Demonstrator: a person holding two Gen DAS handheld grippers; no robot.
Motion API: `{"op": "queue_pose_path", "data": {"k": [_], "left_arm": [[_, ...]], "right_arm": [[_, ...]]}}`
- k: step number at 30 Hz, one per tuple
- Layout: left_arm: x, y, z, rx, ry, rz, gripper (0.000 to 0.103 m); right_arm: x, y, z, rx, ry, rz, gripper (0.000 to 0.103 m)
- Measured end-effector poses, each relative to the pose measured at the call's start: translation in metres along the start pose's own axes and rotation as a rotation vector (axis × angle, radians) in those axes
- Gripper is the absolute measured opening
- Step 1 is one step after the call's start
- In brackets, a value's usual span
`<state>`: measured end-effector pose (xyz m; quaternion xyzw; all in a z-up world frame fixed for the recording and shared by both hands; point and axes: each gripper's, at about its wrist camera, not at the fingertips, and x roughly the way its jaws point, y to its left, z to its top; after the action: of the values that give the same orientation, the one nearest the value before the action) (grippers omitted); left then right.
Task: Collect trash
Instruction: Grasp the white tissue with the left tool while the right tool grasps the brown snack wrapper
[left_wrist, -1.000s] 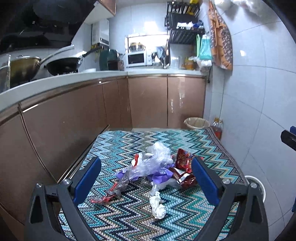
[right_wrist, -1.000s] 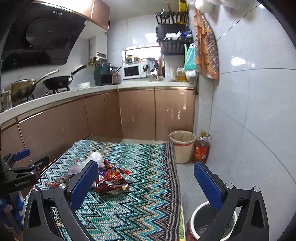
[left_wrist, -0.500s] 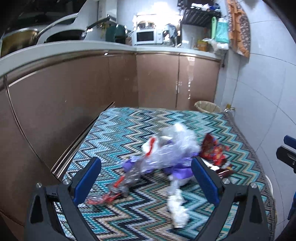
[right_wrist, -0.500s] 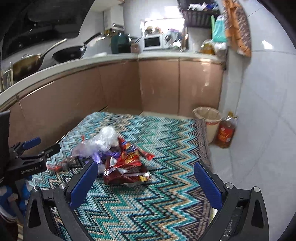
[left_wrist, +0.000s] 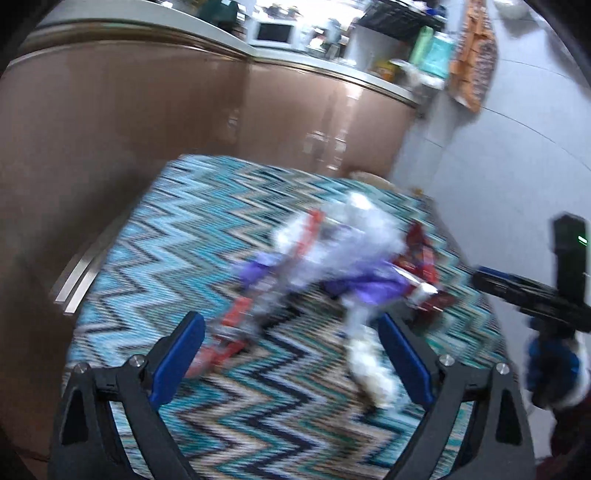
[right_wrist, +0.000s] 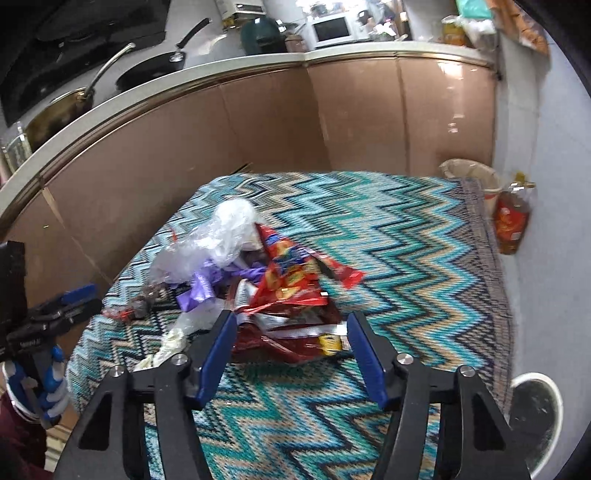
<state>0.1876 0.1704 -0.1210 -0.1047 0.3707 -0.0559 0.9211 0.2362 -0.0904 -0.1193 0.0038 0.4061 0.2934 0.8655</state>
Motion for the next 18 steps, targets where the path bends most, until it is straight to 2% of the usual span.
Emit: {"op": "queue_pose_path", "data": {"k": [1, 5, 10, 14, 16, 17, 18], "left_arm": [[0.007, -0.010, -0.002, 0.013, 0.025, -0.034, 0.090], [0.034, -0.039, -0.007, 0.063, 0.123, -0.105, 0.070], [0.067, -0.057, -0.020, 0.087, 0.233, -0.116, 0.057], [0.078, -0.058, -0.031, 0.080, 0.283, -0.104, 0.039], [0.075, -0.058, -0.033, 0.084, 0.275, -0.096, 0.033], [0.074, -0.058, -0.033, 0.077, 0.274, -0.097, 0.026], [0.072, -0.057, -0.034, 0.071, 0.274, -0.098, 0.021]], "right_arm": [[0.004, 0.002, -0.001, -0.008, 0.012, 0.026, 0.059], [0.018, 0.016, -0.004, -0.079, 0.053, 0.094, 0.056], [0.032, 0.026, -0.008, -0.150, 0.097, 0.126, 0.051], [0.046, 0.027, -0.012, -0.182, 0.134, 0.125, 0.050], [0.050, 0.027, -0.014, -0.192, 0.148, 0.121, 0.042], [0.053, 0.027, -0.016, -0.195, 0.153, 0.121, 0.038], [0.054, 0.028, -0.018, -0.197, 0.160, 0.123, 0.028]]}}
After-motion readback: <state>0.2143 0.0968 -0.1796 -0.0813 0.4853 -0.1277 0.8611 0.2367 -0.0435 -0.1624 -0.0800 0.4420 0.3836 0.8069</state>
